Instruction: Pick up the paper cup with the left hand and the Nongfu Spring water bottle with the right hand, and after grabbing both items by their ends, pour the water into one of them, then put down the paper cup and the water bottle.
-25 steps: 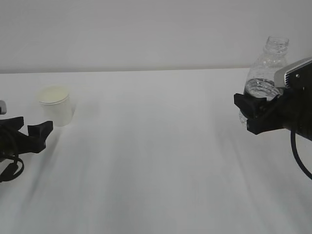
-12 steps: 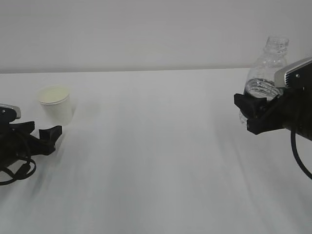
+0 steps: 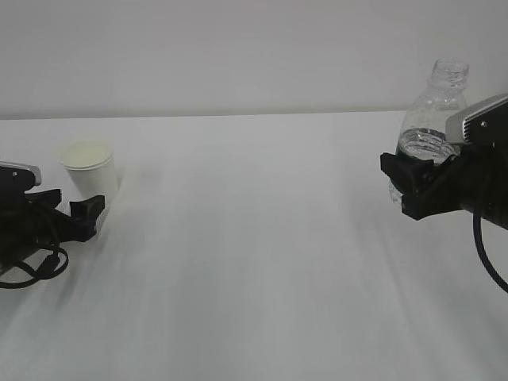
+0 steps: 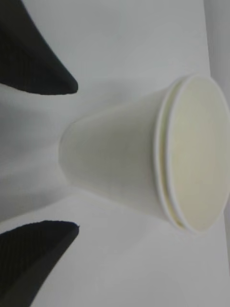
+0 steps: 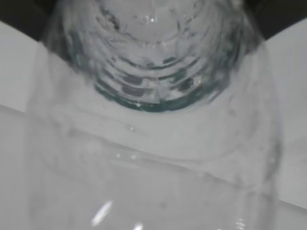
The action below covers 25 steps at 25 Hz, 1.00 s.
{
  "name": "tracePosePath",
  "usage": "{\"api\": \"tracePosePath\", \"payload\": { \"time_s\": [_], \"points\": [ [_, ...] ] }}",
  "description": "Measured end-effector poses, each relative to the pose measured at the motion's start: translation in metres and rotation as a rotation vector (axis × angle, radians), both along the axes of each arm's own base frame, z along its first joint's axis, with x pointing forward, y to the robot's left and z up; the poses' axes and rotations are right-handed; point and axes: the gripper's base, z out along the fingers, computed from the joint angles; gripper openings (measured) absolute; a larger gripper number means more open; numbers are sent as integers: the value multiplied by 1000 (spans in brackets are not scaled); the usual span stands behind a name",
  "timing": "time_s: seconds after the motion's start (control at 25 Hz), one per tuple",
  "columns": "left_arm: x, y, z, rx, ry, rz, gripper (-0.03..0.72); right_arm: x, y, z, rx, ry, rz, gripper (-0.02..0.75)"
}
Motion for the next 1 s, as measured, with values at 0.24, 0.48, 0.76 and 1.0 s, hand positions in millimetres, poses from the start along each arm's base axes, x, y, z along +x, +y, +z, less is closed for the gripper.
{"api": "tracePosePath", "payload": {
  "time_s": [0.24,0.48,0.76,1.0],
  "points": [
    [12,0,5,-2,-35,7,588,0,0,0,0,0,0,485],
    [23,0,8,8,-32,8,588,0,0,0,2,1,0,484],
    [34,-1,9,13,-38,9,588,0,0,0,2,1,0,484],
    [45,-3,0,-2,-37,-8,589,0,0,0,2,1,0,484]
  ]
}}
